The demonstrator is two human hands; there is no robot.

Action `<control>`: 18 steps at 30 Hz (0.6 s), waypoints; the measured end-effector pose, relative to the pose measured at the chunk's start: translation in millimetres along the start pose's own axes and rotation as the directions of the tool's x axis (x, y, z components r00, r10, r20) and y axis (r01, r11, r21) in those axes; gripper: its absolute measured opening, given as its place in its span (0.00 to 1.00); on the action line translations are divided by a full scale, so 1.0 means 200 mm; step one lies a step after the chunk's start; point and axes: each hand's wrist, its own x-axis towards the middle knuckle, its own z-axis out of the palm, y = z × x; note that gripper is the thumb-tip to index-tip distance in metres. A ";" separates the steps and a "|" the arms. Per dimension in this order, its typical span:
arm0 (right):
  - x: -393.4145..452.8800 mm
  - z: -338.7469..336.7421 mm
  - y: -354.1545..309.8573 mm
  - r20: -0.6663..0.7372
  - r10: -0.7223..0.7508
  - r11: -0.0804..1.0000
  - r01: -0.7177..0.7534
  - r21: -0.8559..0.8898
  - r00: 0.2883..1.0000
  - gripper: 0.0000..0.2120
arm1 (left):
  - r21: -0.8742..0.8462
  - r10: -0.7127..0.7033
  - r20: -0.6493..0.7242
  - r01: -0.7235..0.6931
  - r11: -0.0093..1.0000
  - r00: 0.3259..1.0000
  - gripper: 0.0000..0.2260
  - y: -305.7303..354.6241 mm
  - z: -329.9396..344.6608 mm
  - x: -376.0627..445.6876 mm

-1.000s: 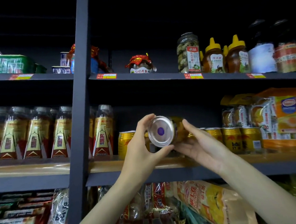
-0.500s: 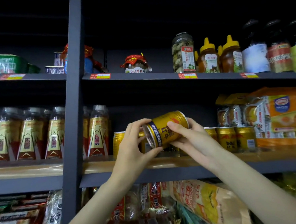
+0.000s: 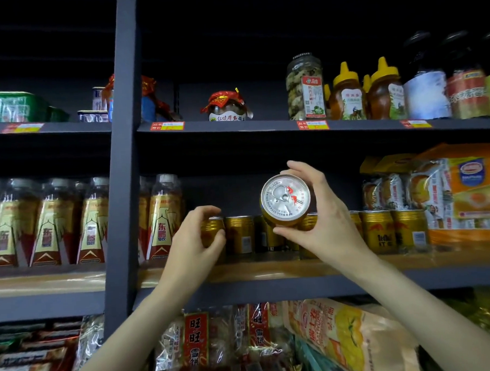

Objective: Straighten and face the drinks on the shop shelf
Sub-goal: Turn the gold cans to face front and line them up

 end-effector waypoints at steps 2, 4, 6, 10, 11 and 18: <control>0.01 0.00 0.01 -0.002 -0.025 1.000 0.025 0.016 1.000 0.46 | 0.089 0.029 -0.001 -0.029 0.996 1.000 0.17 -0.02 -0.01 0.02; 0.04 0.00 0.01 -0.004 -0.003 0.999 0.003 0.054 1.000 0.43 | 0.204 0.042 0.033 -0.048 0.978 0.999 0.18 -0.06 -0.02 0.05; 0.07 0.00 0.02 0.008 0.139 0.979 -0.139 0.152 0.990 0.37 | 0.322 0.016 0.108 -0.050 0.945 0.994 0.18 -0.11 -0.02 0.07; 0.14 0.07 0.08 0.045 0.496 0.836 -0.491 0.244 0.867 0.21 | 0.405 -0.017 0.137 -0.041 0.913 0.990 0.17 -0.16 0.01 0.07; 0.15 0.10 0.09 0.055 0.511 0.842 -0.513 0.168 0.858 0.21 | 0.418 -0.011 0.116 -0.038 0.908 0.993 0.18 -0.16 0.02 0.06; 0.22 0.32 0.12 0.212 0.488 0.872 -0.480 -0.090 0.847 0.23 | 0.420 0.036 0.103 -0.076 0.904 0.994 0.18 -0.17 0.02 0.06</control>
